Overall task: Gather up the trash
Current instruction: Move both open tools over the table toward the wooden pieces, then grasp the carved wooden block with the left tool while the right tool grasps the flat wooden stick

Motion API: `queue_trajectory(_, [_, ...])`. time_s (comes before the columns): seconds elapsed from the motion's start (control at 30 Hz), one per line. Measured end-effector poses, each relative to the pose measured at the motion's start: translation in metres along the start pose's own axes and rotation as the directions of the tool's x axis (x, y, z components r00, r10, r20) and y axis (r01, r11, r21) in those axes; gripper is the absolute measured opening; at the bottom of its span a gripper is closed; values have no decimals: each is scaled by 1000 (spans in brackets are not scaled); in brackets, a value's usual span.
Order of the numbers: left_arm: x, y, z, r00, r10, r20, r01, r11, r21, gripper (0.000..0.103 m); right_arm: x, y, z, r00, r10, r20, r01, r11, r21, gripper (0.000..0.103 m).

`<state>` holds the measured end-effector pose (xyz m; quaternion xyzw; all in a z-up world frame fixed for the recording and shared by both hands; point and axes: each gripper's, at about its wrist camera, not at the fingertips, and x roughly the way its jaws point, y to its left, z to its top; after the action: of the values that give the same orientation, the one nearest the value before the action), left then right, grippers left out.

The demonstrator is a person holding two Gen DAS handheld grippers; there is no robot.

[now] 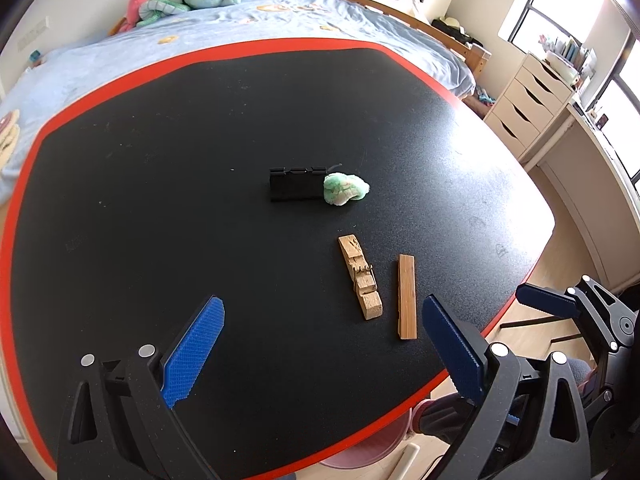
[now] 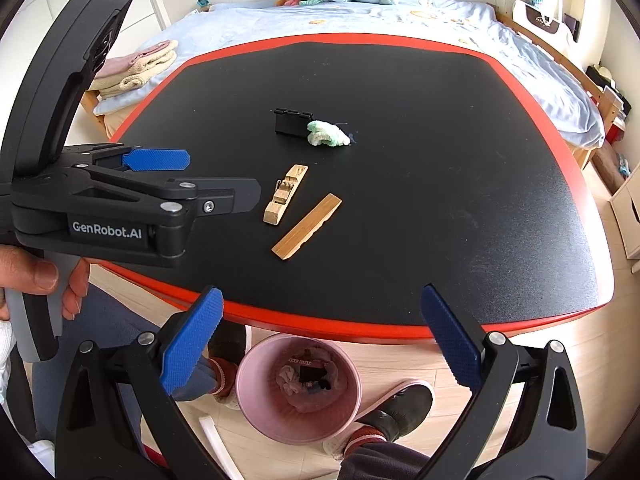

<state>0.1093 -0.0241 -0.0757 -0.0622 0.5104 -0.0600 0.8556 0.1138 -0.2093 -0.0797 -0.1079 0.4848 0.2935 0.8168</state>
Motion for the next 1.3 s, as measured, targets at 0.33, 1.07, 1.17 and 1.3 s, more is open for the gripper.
queue_trajectory(0.33, [23,1,3,999,52,-14,-52,999,6,95,11,-8,-1,1000,3,-9,-3,1000,11,97])
queue_trajectory(1.07, [28,7,6,992,116,40,-118,992,50,73,30,-7,7,1000,5,-11,-5,1000,7,97])
queue_trajectory(1.17, [27,4,8,995,89,45,-91,994,63,61,31,-8,8,1000,7,-15,-7,1000,9,97])
queue_trajectory(1.3, [26,2,10,998,50,47,-54,996,67,43,32,-7,9,1000,8,-14,-8,1000,11,97])
